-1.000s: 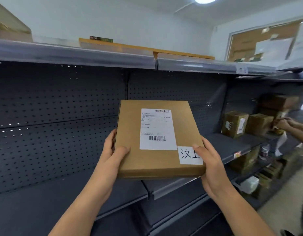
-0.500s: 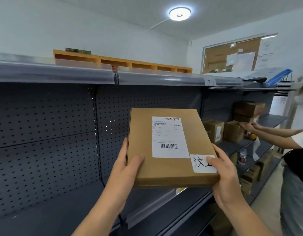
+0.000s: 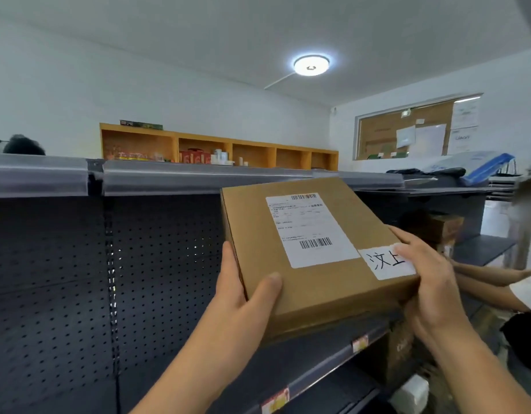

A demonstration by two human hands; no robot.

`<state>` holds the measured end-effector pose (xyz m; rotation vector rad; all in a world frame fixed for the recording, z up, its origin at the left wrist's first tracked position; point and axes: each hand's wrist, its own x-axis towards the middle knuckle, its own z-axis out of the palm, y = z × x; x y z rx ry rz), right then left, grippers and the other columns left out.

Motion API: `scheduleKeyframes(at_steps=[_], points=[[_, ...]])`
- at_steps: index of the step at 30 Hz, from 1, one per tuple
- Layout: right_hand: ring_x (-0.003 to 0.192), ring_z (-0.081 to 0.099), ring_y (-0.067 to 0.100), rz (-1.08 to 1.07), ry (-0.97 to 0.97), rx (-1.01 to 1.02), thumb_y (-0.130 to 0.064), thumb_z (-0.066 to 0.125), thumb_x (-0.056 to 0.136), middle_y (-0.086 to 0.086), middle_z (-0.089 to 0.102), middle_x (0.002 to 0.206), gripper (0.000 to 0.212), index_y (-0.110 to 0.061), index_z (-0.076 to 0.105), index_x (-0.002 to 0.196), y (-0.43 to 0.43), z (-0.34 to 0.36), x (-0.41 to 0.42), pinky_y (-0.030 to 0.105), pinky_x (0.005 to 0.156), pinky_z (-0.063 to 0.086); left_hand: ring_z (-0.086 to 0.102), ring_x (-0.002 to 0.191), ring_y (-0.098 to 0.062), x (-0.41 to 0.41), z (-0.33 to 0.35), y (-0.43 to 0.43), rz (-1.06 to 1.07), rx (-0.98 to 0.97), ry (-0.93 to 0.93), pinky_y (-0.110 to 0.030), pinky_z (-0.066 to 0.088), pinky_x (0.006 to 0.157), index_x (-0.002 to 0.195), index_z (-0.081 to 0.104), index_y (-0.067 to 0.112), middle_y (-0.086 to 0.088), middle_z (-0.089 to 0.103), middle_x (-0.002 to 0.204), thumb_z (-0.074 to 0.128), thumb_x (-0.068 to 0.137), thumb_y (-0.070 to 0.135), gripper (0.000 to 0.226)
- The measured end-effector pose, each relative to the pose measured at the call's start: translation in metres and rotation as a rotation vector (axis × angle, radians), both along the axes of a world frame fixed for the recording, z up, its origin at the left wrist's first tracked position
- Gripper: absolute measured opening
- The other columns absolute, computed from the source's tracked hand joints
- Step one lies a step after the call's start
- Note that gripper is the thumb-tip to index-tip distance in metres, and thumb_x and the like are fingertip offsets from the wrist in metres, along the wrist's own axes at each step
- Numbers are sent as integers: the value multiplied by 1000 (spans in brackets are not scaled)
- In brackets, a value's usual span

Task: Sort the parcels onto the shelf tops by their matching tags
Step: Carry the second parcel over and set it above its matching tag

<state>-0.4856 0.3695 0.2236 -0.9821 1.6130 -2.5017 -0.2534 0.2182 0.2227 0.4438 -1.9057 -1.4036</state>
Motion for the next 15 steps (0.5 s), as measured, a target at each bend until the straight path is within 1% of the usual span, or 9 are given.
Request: scheduleKeyframes(at_steps=[3,5,7,8,10,12,13,14,15], points=[[112,72,37,13,15,14,-20,54,102,17,79,120,30,-25,76,121,10,29,-31,54,98,53,65,120,-1,-25,21,14,4,7,-14,-38,47,113,158,7,67,34,62,136,62,78,71,97],[105,72,34,27,3,28,-20,55,101,18,79,117,27,-27,79,111,15,46,-48,49,90,54,66,117,0,-38,35,23,-16,19,-6,-27,49,101,158,8,66,33,63,137,67,79,66,98],[96,71,28,55,-38,33,-20,55,100,17,80,111,26,-26,80,106,18,60,-65,42,79,52,60,117,5,-49,50,31,-38,12,-8,-16,44,86,162,2,62,32,57,143,71,84,60,104],[96,70,26,70,-47,40,-21,56,99,14,79,111,26,-26,80,107,17,66,-72,40,77,51,58,115,7,-54,58,35,-34,-3,-15,-14,41,82,163,-1,59,32,54,143,73,84,60,109],[107,66,26,102,-46,68,-27,58,97,12,75,118,26,-27,79,112,13,77,-85,40,80,49,55,110,8,-62,75,42,-31,-26,-33,-16,40,86,164,-3,56,30,53,140,76,81,61,115],[119,60,31,126,-61,91,-33,61,93,14,68,128,31,-27,79,117,9,87,-97,47,94,50,58,102,10,-69,90,46,-29,-46,-42,-20,37,93,165,0,53,31,55,125,79,76,63,120],[121,58,33,135,-75,95,-34,62,92,14,65,131,32,-26,78,118,7,93,-101,51,101,49,62,92,14,-71,97,50,-19,-56,-46,-16,38,91,165,3,53,34,53,112,80,74,62,120],[119,58,32,153,-80,96,-33,63,92,14,64,131,32,-25,78,118,6,99,-105,50,101,48,65,84,17,-71,104,52,-10,-82,-40,-11,40,83,163,8,54,36,52,102,82,72,60,118],[116,58,29,172,-78,97,-33,62,93,13,64,130,31,-24,77,118,4,104,-111,46,96,48,66,84,17,-73,111,55,-10,-115,-37,-9,41,75,162,11,55,35,52,101,83,71,59,117]])
